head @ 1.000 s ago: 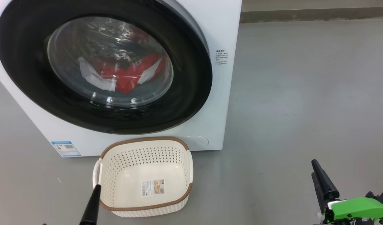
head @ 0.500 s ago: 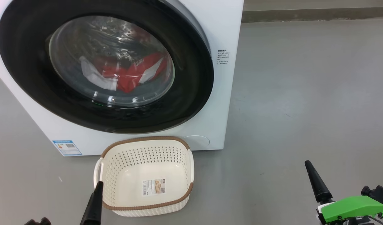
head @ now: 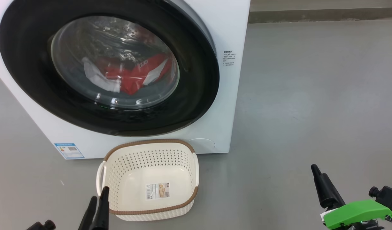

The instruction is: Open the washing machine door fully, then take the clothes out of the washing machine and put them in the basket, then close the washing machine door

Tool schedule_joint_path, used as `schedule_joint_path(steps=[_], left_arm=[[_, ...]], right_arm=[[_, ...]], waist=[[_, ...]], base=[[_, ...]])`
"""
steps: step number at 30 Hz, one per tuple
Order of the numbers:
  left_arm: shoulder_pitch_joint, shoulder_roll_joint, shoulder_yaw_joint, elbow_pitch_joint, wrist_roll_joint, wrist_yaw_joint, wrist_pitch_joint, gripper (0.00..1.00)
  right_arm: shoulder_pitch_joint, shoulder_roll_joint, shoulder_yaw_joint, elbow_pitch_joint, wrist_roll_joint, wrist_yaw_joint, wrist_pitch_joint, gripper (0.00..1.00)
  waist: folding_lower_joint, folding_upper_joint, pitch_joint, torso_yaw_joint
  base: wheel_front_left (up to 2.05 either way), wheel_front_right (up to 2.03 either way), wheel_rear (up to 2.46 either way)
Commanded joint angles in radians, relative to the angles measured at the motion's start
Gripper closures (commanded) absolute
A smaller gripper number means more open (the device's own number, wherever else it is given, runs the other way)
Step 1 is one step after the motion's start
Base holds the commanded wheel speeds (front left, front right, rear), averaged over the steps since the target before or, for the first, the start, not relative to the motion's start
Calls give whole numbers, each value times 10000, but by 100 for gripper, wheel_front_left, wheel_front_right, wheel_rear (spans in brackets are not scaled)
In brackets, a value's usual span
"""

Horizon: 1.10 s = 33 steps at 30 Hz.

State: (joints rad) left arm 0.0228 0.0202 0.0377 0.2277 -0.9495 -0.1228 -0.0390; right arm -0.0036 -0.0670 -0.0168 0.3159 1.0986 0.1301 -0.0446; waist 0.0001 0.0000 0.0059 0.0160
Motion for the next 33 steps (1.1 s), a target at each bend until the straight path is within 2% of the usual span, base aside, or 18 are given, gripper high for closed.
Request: schedule_joint_path(steps=[1,33], left_arm=[[-144,202,131,-389,484,-38,-188,0],[80,316,-36,-1174,4499,1,-1109,0]], right_arm=[[-83,-204,147,-313,-438,3,-155,0],[69,-431,596,-563,-3652,4,-1066,0]], waist=[[-1,0,7,0],[-1,0,79,23]], base=[[0,0,0],[0,0,0]])
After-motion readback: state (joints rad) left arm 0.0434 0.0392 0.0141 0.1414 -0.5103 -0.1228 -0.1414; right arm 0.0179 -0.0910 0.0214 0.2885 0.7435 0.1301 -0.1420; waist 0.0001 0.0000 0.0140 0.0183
